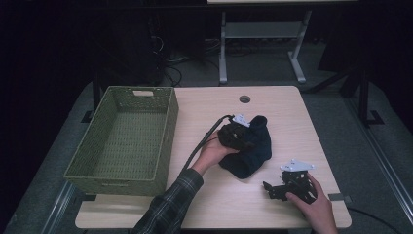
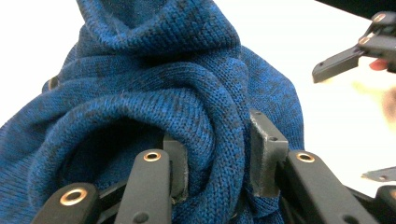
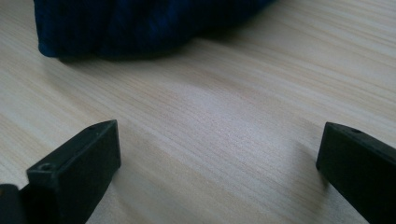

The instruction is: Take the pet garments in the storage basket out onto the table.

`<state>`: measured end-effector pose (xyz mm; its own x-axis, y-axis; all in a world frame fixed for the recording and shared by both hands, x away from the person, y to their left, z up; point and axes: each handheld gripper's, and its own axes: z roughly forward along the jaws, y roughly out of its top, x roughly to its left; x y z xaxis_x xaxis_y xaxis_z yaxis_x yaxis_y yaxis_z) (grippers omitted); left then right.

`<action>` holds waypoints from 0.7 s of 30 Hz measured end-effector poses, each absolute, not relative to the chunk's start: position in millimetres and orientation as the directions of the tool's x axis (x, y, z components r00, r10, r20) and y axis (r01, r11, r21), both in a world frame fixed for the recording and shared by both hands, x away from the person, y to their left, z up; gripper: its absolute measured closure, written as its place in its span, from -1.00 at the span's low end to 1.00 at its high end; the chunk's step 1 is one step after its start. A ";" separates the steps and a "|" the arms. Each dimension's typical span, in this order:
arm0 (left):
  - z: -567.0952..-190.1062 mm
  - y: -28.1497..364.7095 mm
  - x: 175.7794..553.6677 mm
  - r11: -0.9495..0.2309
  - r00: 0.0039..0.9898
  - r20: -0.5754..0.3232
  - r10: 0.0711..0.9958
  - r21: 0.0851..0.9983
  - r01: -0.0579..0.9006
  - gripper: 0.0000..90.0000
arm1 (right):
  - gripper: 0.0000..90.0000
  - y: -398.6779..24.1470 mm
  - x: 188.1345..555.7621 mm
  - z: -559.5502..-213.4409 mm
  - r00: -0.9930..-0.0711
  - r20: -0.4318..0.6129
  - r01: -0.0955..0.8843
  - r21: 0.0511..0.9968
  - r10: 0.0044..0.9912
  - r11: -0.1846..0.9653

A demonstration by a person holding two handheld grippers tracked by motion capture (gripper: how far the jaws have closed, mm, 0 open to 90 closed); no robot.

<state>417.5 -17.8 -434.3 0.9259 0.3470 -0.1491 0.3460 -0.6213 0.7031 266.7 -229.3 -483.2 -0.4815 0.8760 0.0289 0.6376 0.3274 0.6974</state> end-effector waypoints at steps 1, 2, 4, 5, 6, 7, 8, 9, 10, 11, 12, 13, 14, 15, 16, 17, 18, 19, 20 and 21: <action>-436.6 -20.1 417.5 -0.623 0.925 -0.148 0.350 0.701 0.348 0.42 | -1.00 -229.4 266.7 -483.1 -0.482 0.028 0.638 0.696 0.875 0.329; -437.9 -21.5 417.5 -0.628 0.925 -0.144 0.351 0.697 0.347 0.41 | -1.00 -229.6 266.7 -483.1 -0.483 0.024 0.637 0.696 0.875 0.332; -441.4 -24.8 419.4 -0.641 0.925 -0.138 0.353 0.685 0.347 0.40 | -1.00 -229.6 266.8 -483.1 -0.484 0.024 0.636 0.697 0.875 0.333; -442.8 -26.0 420.2 -0.645 0.925 -0.136 0.356 0.681 0.348 0.39 | -1.00 -229.6 266.8 -483.1 -0.483 0.024 0.636 0.696 0.875 0.332; -443.9 -27.3 420.9 -0.652 0.925 -0.132 0.357 0.674 0.348 0.37 | -1.00 -229.4 266.7 -483.2 -0.483 0.026 0.637 0.697 0.875 0.330; -444.7 -28.2 421.2 -0.653 0.924 -0.129 0.359 0.674 0.347 0.36 | -1.00 -229.5 266.8 -483.3 -0.483 0.026 0.636 0.697 0.875 0.331; -445.0 -29.0 421.9 -0.658 0.925 -0.123 0.358 0.670 0.344 0.34 | -1.00 -229.4 266.7 -483.3 -0.483 0.026 0.636 0.697 0.875 0.330; -444.9 -29.6 421.8 -0.655 0.924 -0.125 0.363 0.671 0.348 0.31 | -1.00 -229.4 266.7 -483.3 -0.483 0.026 0.636 0.697 0.875 0.330; -444.4 -29.9 421.7 -0.654 0.923 -0.123 0.364 0.672 0.348 0.29 | -1.00 -229.4 266.7 -483.3 -0.483 0.026 0.636 0.697 0.875 0.330; -443.8 -29.8 421.7 -0.654 0.923 -0.123 0.364 0.672 0.347 0.26 | -1.00 -229.5 266.7 -483.3 -0.483 0.026 0.636 0.697 0.875 0.330; -442.8 -29.6 421.6 -0.650 0.922 -0.122 0.368 0.675 0.349 0.22 | -1.00 -229.5 266.8 -483.3 -0.483 0.026 0.636 0.698 0.875 0.330; -441.3 -28.9 421.9 -0.651 0.923 -0.120 0.366 0.675 0.347 0.18 | -1.00 -229.5 266.8 -483.3 -0.483 0.026 0.636 0.698 0.875 0.331; -440.2 -28.4 421.9 -0.641 0.921 -0.125 0.370 0.682 0.351 0.15 | -1.00 -229.5 266.8 -483.3 -0.483 0.025 0.636 0.698 0.875 0.331; -438.8 -27.8 422.0 -0.639 0.920 -0.125 0.372 0.684 0.352 0.10 | -1.00 -229.6 266.7 -483.1 -0.484 0.024 0.636 0.696 0.875 0.333; -436.4 -26.7 422.1 -0.628 0.918 -0.125 0.376 0.694 0.352 0.06 | -1.00 -229.6 266.8 -483.1 -0.484 0.024 0.636 0.696 0.875 0.333; -433.6 -25.3 422.2 -0.623 0.918 -0.125 0.375 0.700 0.350 0.02 | -1.00 -229.5 266.7 -483.1 -0.483 0.026 0.637 0.696 0.875 0.330; -431.4 -24.6 421.9 -0.607 0.915 -0.133 0.381 0.711 0.356 -0.01 | -1.00 -229.4 266.7 -483.1 -0.483 0.027 0.637 0.696 0.875 0.330; -428.5 -23.3 422.1 -0.608 0.915 -0.129 0.382 0.711 0.354 -0.04 | -1.00 -229.5 266.7 -483.1 -0.483 0.027 0.637 0.696 0.875 0.330; -425.8 -22.2 421.8 -0.603 0.915 -0.122 0.384 0.718 0.349 -0.06 | -1.00 -229.4 266.7 -483.0 -0.482 0.027 0.638 0.696 0.876 0.330; -423.0 -20.5 421.6 -0.601 0.916 -0.117 0.384 0.721 0.345 -0.08 | -1.00 -229.5 266.7 -483.1 -0.484 0.026 0.637 0.696 0.875 0.332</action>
<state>421.6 -20.5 -423.0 0.9157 0.3844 -0.1172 0.3448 -0.6014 0.7207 266.7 -229.5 -483.1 -0.4835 0.8750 0.0256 0.6369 0.3316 0.6960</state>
